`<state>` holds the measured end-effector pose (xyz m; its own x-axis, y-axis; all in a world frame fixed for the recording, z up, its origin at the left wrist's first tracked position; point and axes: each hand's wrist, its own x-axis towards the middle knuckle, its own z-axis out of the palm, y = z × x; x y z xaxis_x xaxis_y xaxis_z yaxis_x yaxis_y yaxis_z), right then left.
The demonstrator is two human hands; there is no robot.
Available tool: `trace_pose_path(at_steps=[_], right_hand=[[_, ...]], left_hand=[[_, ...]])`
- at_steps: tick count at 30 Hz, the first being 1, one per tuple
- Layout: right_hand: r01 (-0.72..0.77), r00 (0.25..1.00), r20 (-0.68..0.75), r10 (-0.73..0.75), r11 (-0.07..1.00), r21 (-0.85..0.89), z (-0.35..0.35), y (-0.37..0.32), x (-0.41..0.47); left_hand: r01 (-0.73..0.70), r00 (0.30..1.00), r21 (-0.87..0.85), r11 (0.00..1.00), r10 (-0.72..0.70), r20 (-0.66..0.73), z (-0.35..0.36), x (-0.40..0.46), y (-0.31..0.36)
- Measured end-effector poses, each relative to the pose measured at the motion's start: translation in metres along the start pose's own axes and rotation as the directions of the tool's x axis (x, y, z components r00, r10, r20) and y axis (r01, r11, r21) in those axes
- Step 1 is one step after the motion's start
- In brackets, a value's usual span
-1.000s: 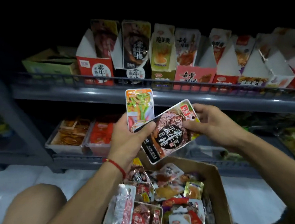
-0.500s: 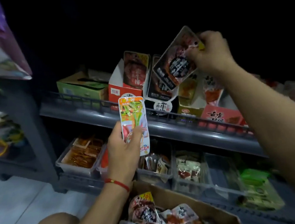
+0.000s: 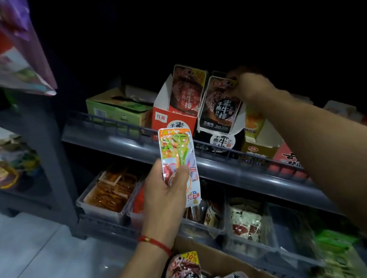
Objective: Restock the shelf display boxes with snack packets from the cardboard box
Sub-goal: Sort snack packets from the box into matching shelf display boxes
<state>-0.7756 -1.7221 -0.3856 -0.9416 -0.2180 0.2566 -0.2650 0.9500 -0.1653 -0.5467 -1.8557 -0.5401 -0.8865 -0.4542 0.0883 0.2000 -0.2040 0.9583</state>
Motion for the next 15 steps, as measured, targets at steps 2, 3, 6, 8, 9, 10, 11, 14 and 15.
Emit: trace_pose_path(at_steps=[2,3,6,8,9,10,11,14,15], right_hand=[[0.015,1.0,-0.022,-0.016,0.999,-0.045,0.004,0.003,-0.001],[0.041,0.997,-0.057,-0.046,0.996,-0.083,0.006,0.004,-0.002],[0.12,0.97,-0.177,-0.164,0.965,-0.232,0.007,0.0,-0.007],[0.158,0.933,-0.272,-0.236,0.947,-0.279,0.005,-0.008,-0.016],[0.218,0.903,-0.313,-0.294,0.942,-0.256,0.003,-0.012,-0.023],[0.312,0.871,-0.331,-0.364,0.929,-0.201,0.002,-0.015,-0.032],[0.422,0.841,-0.319,-0.436,0.899,-0.118,-0.001,-0.019,-0.046],[0.662,0.75,-0.09,-0.655,0.745,0.085,-0.012,-0.019,-0.099],[0.678,0.729,0.054,-0.683,0.73,0.084,-0.014,-0.015,-0.116]], left_hand=[[0.007,0.999,0.007,1.0,-0.007,0.031,0.001,0.0,0.0],[0.014,0.999,0.016,1.0,-0.015,0.049,0.001,0.001,-0.001],[0.029,0.993,0.05,0.998,-0.034,0.11,0.001,0.003,-0.005],[0.013,0.989,0.095,0.995,-0.027,0.142,0.0,0.004,-0.006],[0.0,0.986,0.124,0.992,-0.02,0.166,0.0,0.003,-0.006],[-0.016,0.981,0.154,0.988,-0.015,0.195,0.0,0.003,-0.005],[-0.033,0.975,0.187,0.982,-0.009,0.221,-0.001,0.002,-0.005],[-0.096,0.959,0.247,0.964,0.023,0.284,0.0,0.001,-0.006],[-0.113,0.952,0.26,0.959,0.029,0.305,0.001,-0.001,-0.006]])
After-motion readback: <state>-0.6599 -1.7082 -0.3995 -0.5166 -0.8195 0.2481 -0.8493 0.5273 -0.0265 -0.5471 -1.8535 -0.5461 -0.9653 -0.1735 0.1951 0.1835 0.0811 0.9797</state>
